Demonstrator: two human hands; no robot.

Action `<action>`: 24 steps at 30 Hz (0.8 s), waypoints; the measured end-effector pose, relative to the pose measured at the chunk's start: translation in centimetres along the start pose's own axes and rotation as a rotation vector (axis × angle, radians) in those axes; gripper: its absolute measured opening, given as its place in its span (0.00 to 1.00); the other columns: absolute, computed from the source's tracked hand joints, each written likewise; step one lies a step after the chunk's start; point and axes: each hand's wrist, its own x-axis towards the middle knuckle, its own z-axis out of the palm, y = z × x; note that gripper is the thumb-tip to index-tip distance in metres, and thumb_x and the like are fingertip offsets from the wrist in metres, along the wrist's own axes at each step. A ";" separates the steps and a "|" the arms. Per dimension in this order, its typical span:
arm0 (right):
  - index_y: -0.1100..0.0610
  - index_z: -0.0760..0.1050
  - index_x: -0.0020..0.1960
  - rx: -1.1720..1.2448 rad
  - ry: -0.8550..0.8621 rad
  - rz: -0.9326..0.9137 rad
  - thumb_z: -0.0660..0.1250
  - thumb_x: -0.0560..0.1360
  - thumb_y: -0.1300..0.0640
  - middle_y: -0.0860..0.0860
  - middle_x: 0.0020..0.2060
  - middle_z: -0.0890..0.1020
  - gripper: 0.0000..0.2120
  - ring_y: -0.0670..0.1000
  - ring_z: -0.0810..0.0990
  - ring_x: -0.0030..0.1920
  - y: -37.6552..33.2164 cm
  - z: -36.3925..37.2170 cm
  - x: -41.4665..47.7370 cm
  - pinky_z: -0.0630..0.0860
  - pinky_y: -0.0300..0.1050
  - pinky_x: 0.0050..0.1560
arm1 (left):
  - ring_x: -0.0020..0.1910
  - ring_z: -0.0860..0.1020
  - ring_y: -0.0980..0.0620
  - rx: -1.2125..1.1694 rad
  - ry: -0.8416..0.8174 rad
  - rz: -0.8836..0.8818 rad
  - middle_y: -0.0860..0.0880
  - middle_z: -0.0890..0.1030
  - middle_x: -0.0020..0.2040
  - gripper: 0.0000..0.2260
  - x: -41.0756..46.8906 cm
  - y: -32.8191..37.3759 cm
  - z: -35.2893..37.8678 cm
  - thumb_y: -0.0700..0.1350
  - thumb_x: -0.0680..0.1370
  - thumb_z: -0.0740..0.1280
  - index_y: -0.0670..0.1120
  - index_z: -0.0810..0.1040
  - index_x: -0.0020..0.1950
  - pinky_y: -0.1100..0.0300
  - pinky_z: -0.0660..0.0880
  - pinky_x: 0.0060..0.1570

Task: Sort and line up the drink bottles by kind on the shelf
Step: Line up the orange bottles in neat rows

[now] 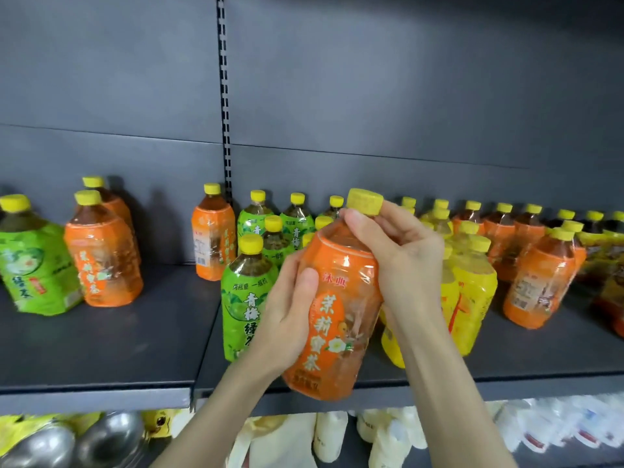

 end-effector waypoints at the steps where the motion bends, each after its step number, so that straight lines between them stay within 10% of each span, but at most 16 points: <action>1: 0.58 0.83 0.45 0.007 -0.027 0.007 0.73 0.71 0.61 0.54 0.40 0.86 0.04 0.50 0.83 0.40 0.4 0.8 -0.4 0.78 0.43 0.39 | 0.50 0.81 0.57 0.013 0.046 -0.004 0.59 0.81 0.50 0.21 -0.8 0.0 -0.8 0.65 0.71 0.56 0.57 0.69 0.60 0.62 0.78 0.44; 8: 0.44 0.74 0.61 -0.033 -0.189 0.015 0.67 0.70 0.45 0.39 0.54 0.81 0.20 0.40 0.78 0.57 3.6 7.6 -2.9 0.77 0.40 0.57 | 0.44 0.81 0.61 0.069 0.282 0.008 0.60 0.82 0.44 0.17 -3.1 1.1 -8.0 0.57 0.76 0.54 0.48 0.71 0.56 0.69 0.76 0.39; 15: 0.45 0.70 0.64 0.073 -0.307 0.340 0.70 0.68 0.38 0.42 0.53 0.83 0.27 0.41 0.82 0.52 9.5 16.1 -5.5 0.79 0.38 0.50 | 0.46 0.81 0.56 0.134 0.412 -0.020 0.49 0.82 0.47 0.22 -2.5 -0.6 -17.3 0.60 0.77 0.54 0.44 0.73 0.57 0.65 0.76 0.42; 24: 0.53 0.76 0.57 0.006 0.028 0.425 0.61 0.70 0.31 0.49 0.45 0.85 0.29 0.45 0.84 0.45 17.0 28.1 -5.7 0.79 0.42 0.47 | 0.36 0.78 0.60 0.462 0.356 -0.051 0.53 0.78 0.35 0.18 -0.2 -4.7 -28.7 0.62 0.77 0.49 0.54 0.73 0.49 0.68 0.70 0.36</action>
